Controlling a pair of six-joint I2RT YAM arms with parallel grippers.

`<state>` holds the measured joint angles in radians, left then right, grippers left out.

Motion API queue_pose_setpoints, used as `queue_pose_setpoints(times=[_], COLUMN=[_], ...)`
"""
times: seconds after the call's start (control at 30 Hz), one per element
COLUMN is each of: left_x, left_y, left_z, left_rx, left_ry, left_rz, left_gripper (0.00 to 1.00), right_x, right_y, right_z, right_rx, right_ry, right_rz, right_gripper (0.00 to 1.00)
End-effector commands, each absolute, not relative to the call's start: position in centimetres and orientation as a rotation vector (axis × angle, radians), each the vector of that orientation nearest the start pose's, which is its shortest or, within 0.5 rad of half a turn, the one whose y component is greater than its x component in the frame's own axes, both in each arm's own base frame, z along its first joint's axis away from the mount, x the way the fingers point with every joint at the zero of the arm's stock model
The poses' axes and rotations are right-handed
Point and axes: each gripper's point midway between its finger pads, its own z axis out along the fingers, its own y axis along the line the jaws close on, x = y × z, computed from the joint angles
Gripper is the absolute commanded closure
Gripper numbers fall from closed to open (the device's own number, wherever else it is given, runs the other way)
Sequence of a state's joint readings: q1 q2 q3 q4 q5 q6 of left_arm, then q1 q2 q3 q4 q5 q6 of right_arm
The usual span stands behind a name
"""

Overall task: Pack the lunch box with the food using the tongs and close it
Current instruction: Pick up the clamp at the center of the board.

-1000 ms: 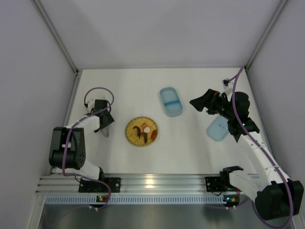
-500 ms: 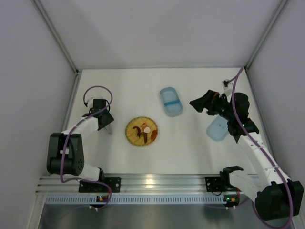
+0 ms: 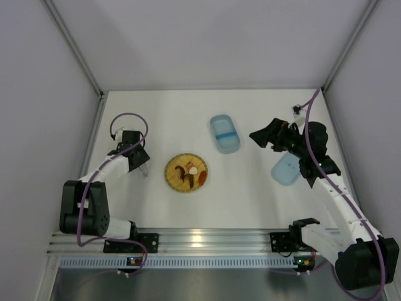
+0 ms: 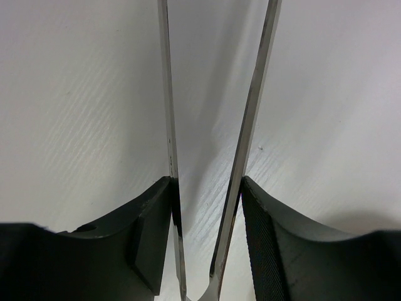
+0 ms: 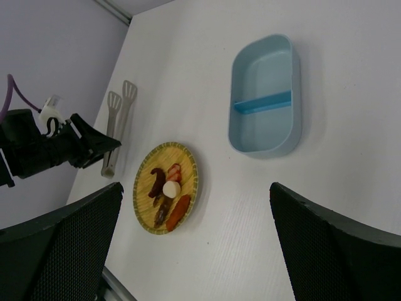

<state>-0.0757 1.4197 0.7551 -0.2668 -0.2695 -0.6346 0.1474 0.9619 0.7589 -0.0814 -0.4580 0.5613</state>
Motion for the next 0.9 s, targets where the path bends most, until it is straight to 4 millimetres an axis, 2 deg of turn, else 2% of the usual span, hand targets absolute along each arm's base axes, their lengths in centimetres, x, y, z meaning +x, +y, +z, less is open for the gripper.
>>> queue_pose_setpoints(times=[0.0, 0.17, 0.57, 0.7, 0.87], left_x=[33.5, 33.4, 31.5, 30.9, 30.5], left_y=[-0.9, -1.6, -2.2, -2.4, -2.7], left_z=[6.8, 9.1, 14.1, 15.8, 17.2], left_rx=[-0.778, -0.749, -0.685, -0.662, -0.636], left_ry=[2.289, 2.256, 2.196, 2.175, 2.163], left_rz=[-0.009, -0.03, -0.027, -0.037, -0.05], left_gripper=[0.49, 0.49, 0.5, 0.53, 0.53], right_x=[30.4, 30.4, 30.1, 30.0, 29.9], right_y=[14.2, 14.3, 14.5, 14.5, 14.5], right_z=[25.1, 25.2, 25.7, 25.7, 25.6], right_rx=[0.057, 0.055, 0.054, 0.053, 0.059], right_ry=[1.9, 1.896, 1.883, 1.882, 1.882], right_rz=[0.911, 0.917, 0.938, 0.941, 0.943], right_gripper=[0.01, 0.01, 0.0, 0.01, 0.01])
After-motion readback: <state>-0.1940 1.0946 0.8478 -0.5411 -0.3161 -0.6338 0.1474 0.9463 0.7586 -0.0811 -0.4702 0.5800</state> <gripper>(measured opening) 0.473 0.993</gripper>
